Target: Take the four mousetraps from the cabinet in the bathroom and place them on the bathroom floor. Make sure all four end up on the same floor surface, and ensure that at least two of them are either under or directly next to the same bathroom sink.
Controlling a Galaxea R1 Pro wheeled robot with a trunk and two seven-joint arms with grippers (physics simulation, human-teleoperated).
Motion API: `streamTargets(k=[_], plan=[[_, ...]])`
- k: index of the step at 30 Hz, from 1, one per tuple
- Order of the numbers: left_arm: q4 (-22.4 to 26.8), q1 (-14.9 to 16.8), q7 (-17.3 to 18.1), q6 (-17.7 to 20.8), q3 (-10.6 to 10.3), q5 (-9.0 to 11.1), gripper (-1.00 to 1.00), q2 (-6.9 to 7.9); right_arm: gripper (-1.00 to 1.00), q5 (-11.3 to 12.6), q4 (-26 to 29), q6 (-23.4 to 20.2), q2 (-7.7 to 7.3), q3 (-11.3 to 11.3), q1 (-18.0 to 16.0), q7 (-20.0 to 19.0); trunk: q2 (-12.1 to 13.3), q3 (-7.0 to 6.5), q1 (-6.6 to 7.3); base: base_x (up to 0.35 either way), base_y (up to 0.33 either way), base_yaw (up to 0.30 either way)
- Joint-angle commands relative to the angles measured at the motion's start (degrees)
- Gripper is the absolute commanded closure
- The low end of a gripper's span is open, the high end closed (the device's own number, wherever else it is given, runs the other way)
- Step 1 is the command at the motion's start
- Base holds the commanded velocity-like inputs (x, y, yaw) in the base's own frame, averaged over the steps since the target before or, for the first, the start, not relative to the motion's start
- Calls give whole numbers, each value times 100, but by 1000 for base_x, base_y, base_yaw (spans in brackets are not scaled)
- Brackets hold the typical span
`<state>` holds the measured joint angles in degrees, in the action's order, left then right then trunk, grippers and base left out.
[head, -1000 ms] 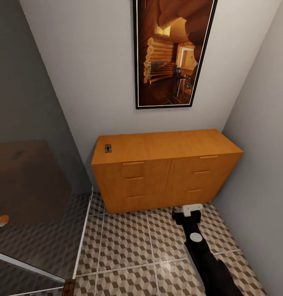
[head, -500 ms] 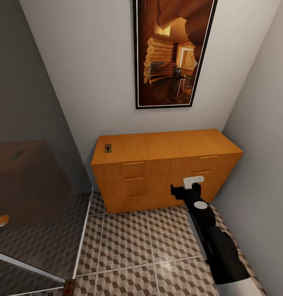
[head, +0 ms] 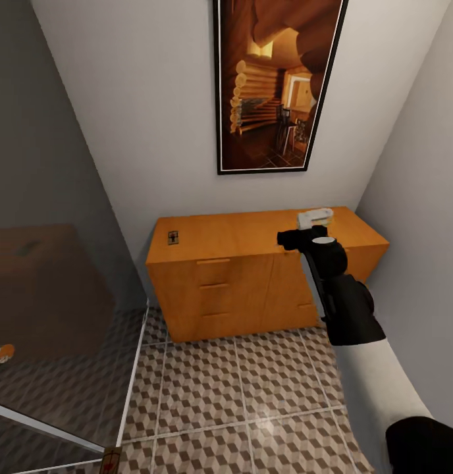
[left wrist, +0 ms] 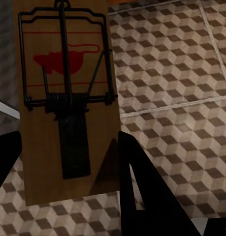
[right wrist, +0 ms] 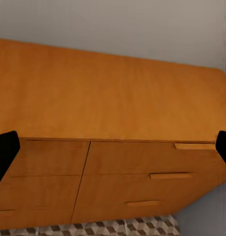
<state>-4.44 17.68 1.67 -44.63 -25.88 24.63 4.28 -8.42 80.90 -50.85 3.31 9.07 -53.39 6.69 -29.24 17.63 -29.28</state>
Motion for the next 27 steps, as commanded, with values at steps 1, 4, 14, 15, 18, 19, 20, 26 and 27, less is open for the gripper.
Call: streamTargets(k=[1,4,14,15,18,19,20,26,27], plan=[[-18,8,17,-28,-48,51,100,-4,-100,-20,-285,-94,4,7,-359,3,-9,10,-2,0,0,0],[-18,8,19,-28,-48,51,100,-5,-100,-12,-1184,-149,20,7,-1189,-4,-9,10,-2,0,0,0],[-16,8,26,-28,-48,51,100,-7,-100,-2,-3714,167,183,7,-2624,-9,-9,10,-2,0,0,0],[-15,8,26,-28,-48,51,100,-7,-100,-2,-3909,244,203,7,-2668,-9,-9,10,-2,0,0,0],[-15,8,26,-28,-50,51,100,-7,-100,2,-4304,381,233,7,-2721,-16,-9,10,-2,0,0,0],[-16,8,26,-28,-49,51,100,-7,-100,5,-4384,406,236,7,-2727,-21,-9,10,-2,0,0,0],[-17,8,26,-28,-49,51,100,-7,-100,10,-4467,434,239,7,-2731,-33,-9,10,-2,0,0,0],[-16,8,26,-28,-50,51,100,-13,-100,151,-5295,961,241,7,-2745,-472,-9,10,-2,0,0,0],[-15,8,26,-28,-51,51,100,-12,-100,169,-5396,1041,241,7,-2746,-591,-9,10,-2,0,0,0]])
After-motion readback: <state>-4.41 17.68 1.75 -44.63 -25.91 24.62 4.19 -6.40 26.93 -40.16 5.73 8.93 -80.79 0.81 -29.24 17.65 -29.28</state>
